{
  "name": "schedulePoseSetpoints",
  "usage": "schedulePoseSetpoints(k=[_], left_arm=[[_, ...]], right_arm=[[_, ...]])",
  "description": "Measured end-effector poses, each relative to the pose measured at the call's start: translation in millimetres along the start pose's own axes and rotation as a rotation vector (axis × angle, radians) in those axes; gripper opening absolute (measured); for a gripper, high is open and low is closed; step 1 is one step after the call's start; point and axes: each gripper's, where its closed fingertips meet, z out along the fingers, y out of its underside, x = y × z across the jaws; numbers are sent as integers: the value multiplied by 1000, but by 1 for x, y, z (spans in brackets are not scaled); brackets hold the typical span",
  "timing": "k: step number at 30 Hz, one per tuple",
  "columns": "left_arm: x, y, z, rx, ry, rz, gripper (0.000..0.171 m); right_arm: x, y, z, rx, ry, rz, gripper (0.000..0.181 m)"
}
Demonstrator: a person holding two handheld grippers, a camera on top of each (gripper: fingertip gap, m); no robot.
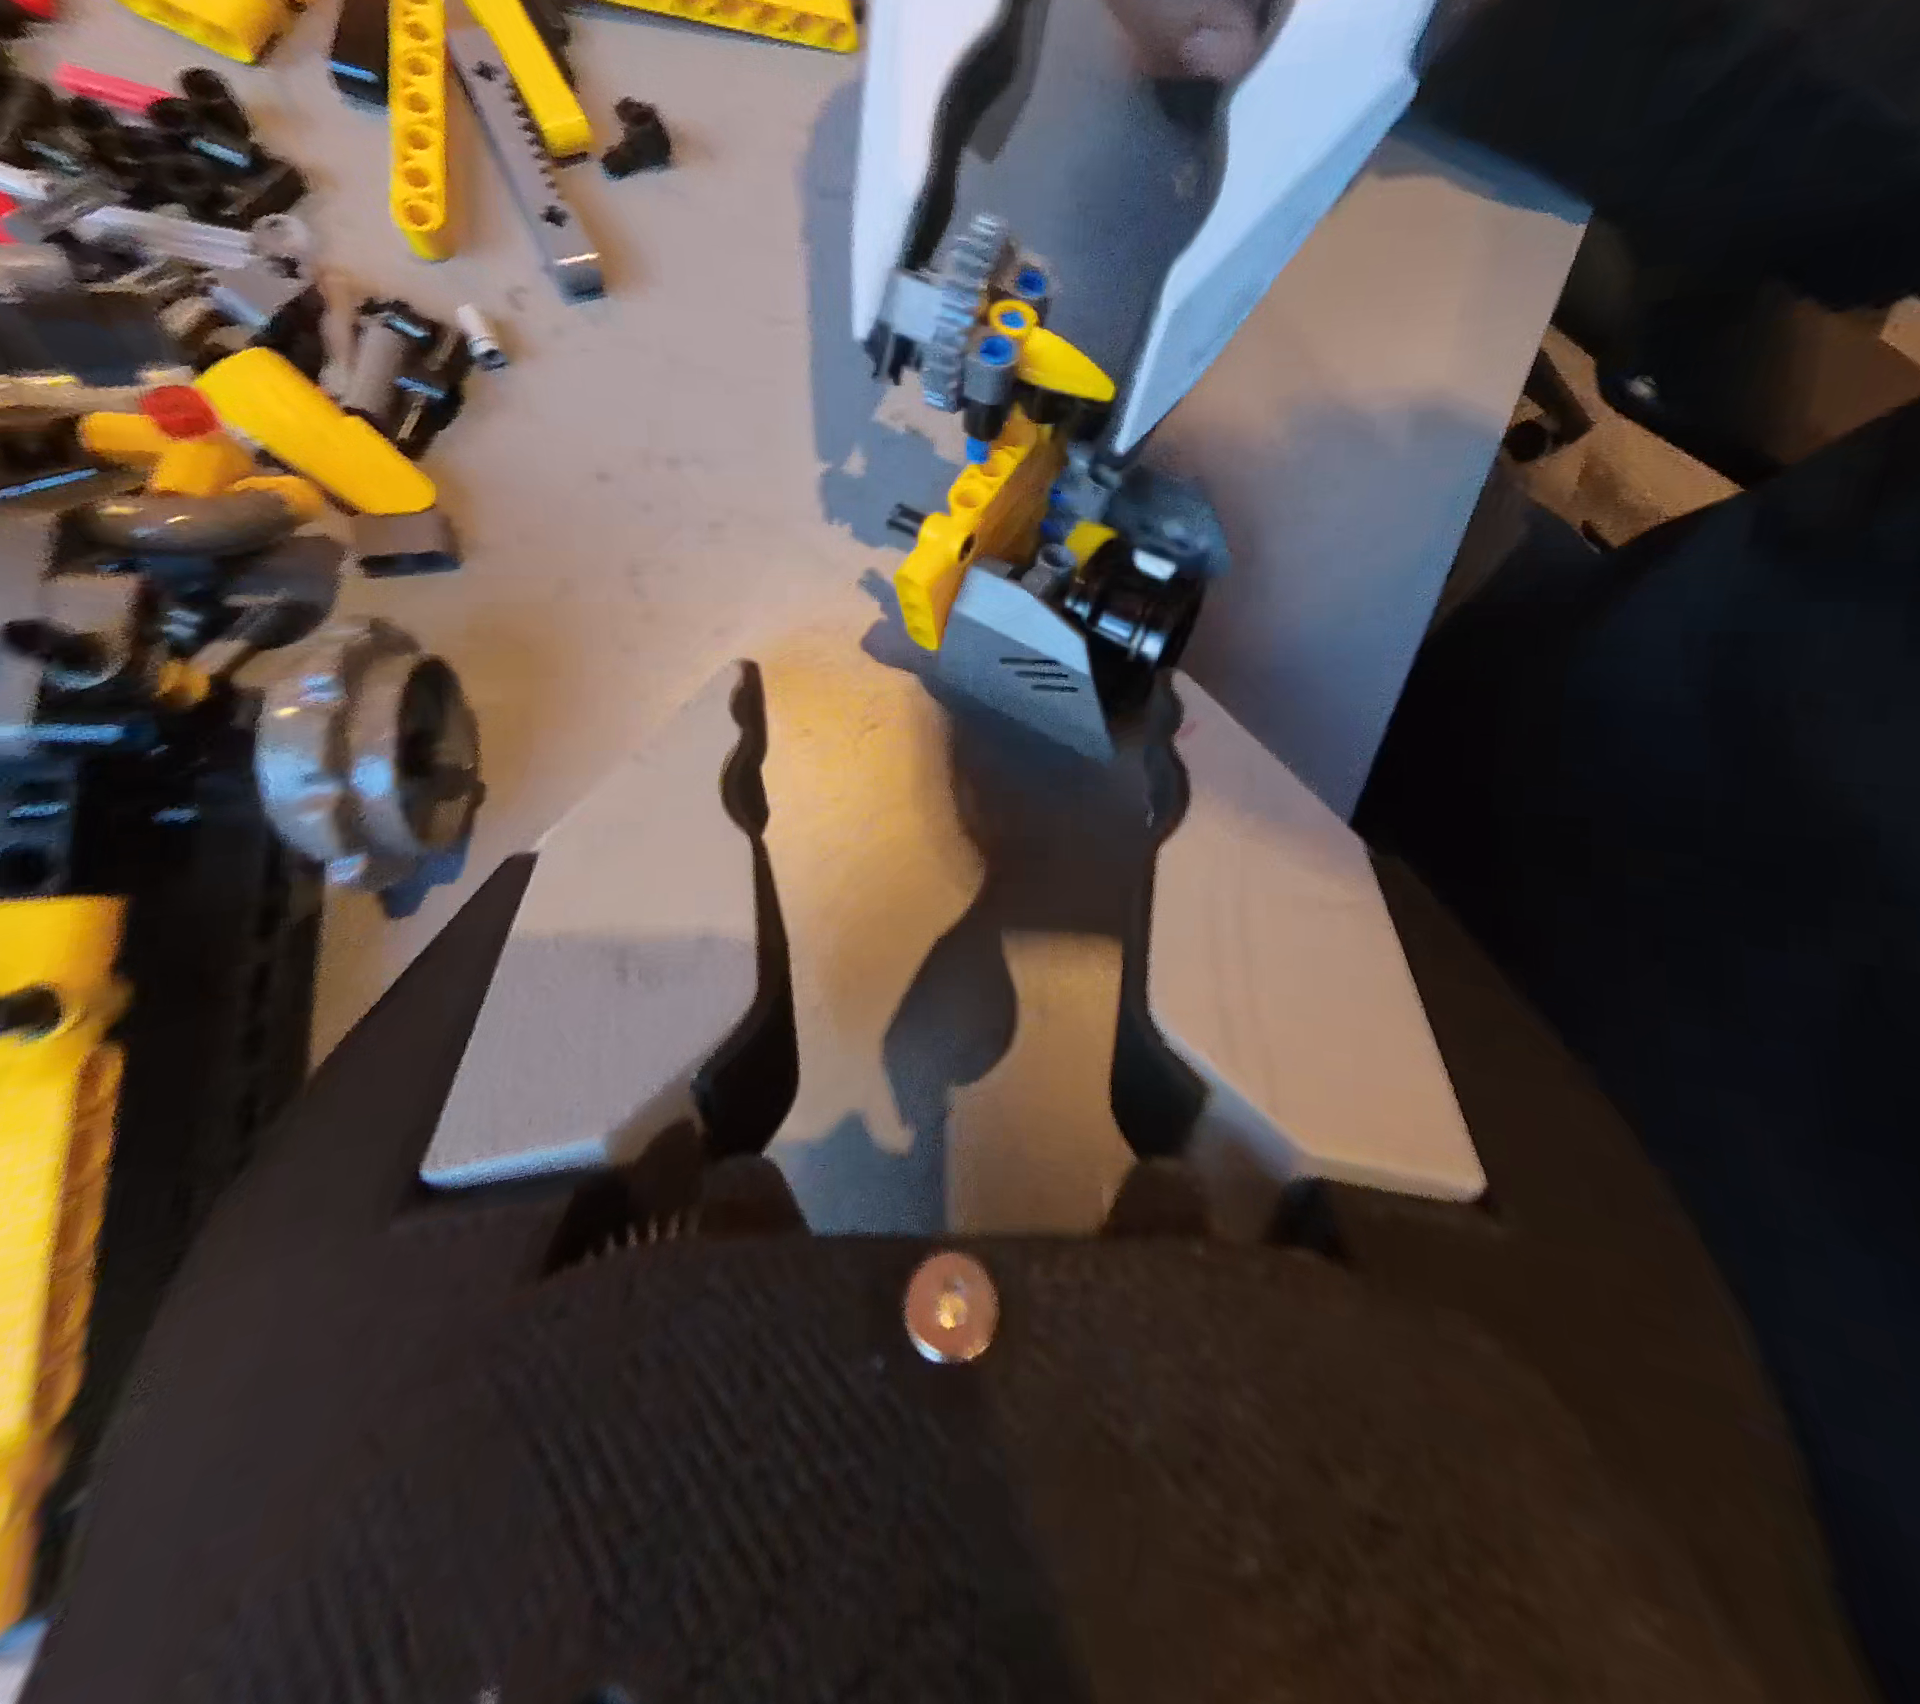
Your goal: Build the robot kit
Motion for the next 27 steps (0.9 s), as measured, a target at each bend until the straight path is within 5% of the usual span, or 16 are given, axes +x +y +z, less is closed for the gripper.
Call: schedulePoseSetpoints(k=[4, 9, 20, 23, 27], left_arm=[[12, -11, -16, 93, 27, -17, 49], [16, 1, -7, -17, -20, -21, 16], [19, -8, 3, -31, -42, -45, 10], [19, -14, 1, 25, -141, -35, 3], [30, -15, 7, 154, -72, -193, 2]], right_arm=[[5, 5, 4, -37, 58, -15, 41], [2, 5, 3, -28, 62, -3, 41], [-8, 11, -1, -28, 46, 44, 41], [-11, 13, -3, -28, 83, 14, 41], [-15, 12, -7, -8, 197, -82, 41]])
